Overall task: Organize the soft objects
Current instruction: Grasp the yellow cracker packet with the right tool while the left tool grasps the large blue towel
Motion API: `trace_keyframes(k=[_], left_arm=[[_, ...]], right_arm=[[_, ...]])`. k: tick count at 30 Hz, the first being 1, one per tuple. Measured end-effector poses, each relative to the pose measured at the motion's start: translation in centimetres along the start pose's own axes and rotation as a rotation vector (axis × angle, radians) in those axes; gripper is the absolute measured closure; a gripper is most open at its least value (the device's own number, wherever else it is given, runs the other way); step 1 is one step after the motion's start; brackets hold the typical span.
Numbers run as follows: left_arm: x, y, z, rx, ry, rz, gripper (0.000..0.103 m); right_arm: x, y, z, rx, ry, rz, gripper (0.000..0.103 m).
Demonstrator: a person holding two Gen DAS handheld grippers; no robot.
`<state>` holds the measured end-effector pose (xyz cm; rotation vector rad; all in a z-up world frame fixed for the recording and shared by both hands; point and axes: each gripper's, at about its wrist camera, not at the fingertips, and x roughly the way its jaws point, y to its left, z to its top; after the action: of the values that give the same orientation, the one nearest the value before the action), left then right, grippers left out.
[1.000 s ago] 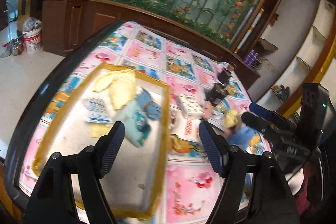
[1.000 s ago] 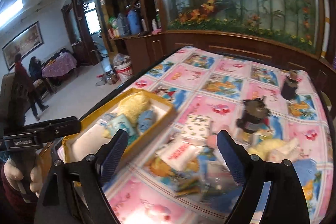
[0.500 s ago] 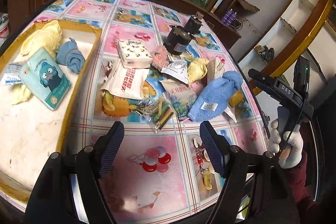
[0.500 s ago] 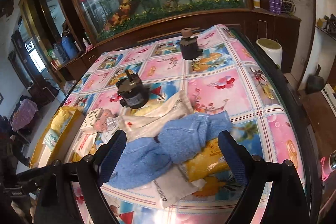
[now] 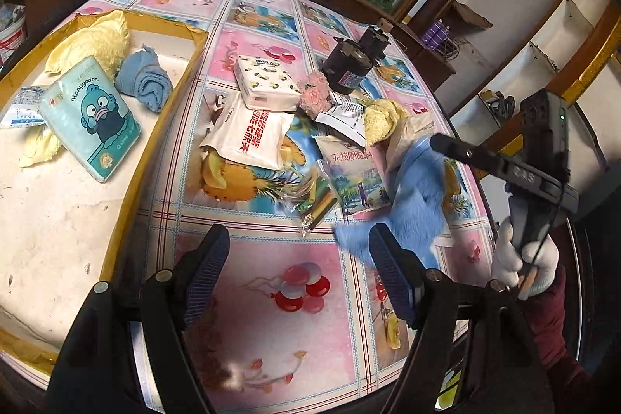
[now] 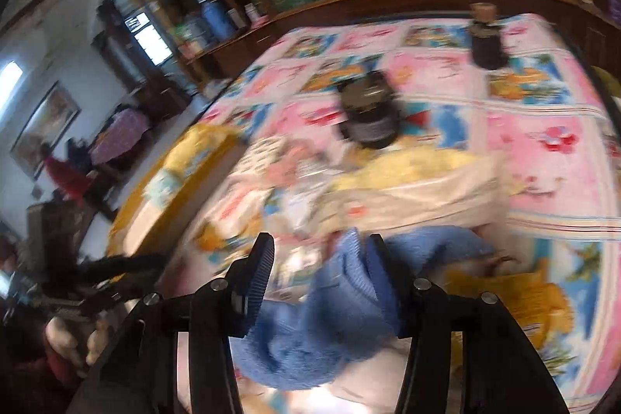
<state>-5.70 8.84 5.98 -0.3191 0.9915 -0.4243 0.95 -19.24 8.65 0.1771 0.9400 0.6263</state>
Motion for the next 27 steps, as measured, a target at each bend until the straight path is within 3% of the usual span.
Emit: trace_keyframes(k=[2,4,7,10,13,17,20,27], left_arm=[[0.0,0.0,-0.1,-0.001,0.002,-0.007,0.029],[-0.1,-0.3,-0.3,0.009,0.006,-0.015,0.029],[-0.3,-0.9,-0.8,0.038,0.012,-0.027,0.029],[-0.2,-2.0,-1.3,0.071,0.022,-0.04,0.029],[0.9,-3.8,-1.8,0.122,0.054,-0.05,0.029],[2.9,-6.9,-2.4,0.2,0.1,-0.055,0.029],[4.1,-9.1,-2.1,0.253,0.097,-0.047,0.029],[7.8,-11.5,-0.3,0.295,0.111,-0.009,0.029]], right_arm=[[0.8,3.5,-0.8,-0.077,0.069,0.114,0.05],[0.2,5.2,-1.3,-0.117,0.057,0.105,0.047],[-2.7,3.5,-1.3,-0.04,-0.05,0.037,0.035],[-5.8,-0.5,-2.4,0.092,-0.136,-0.121,0.034],[-7.8,-4.7,-4.4,0.209,-0.149,-0.228,0.033],[-8.6,-8.0,-6.2,0.248,-0.128,-0.377,0.032],[-7.9,-8.3,-6.0,0.23,-0.109,-0.409,0.032],[-3.9,-7.2,-4.9,0.133,-0.05,-0.371,0.022]])
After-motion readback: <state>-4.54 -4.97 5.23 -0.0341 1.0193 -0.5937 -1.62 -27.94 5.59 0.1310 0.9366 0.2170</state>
